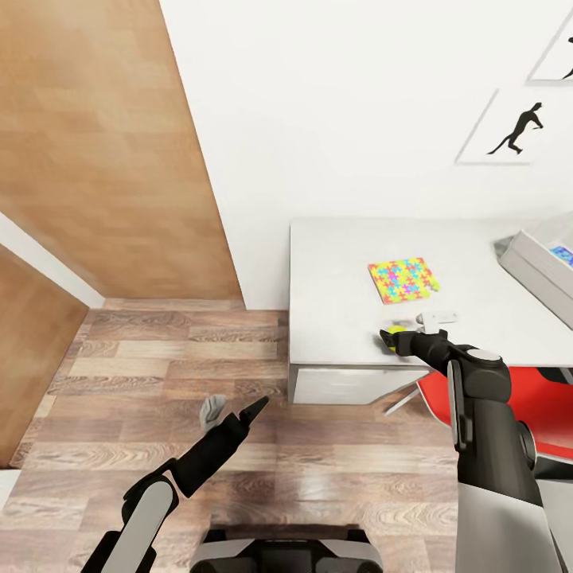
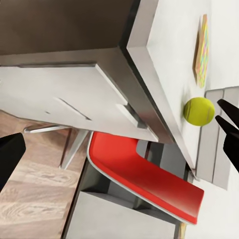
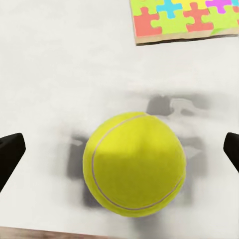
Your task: Put all the toys in the child's room - the three board games (two on the bed and one on the table), the two jigsaw puzzles on the table, and the tennis ball on the table - inside the toy box on the table in the child's room.
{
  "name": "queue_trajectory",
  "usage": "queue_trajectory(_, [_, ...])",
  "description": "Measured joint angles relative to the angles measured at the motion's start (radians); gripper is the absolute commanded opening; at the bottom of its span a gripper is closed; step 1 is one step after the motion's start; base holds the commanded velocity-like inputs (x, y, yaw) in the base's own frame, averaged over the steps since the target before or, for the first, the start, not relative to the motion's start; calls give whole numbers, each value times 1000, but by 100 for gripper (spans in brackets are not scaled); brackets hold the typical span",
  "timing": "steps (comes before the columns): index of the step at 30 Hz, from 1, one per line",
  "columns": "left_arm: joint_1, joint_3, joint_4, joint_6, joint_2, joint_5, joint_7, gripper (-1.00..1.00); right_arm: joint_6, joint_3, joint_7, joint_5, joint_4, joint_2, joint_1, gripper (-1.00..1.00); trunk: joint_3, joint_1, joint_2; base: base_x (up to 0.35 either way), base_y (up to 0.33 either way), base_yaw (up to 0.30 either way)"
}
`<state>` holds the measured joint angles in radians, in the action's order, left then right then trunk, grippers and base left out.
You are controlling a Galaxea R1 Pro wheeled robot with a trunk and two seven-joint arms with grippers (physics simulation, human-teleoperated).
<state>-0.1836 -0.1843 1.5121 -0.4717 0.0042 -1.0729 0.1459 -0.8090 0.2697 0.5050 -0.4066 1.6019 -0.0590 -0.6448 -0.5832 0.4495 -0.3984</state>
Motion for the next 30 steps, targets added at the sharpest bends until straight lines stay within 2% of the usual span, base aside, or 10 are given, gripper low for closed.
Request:
queue_trajectory(18, [0,-1,0,0,0,0,0,100,0,1,0,-2,0,1,0,100,-6,0,0,0,0,0])
queue_trajectory(30, [0,0,0,0,0,0,0,100,1,1,0,-3,0,2,-1,100,-19,0,0,0,0,0])
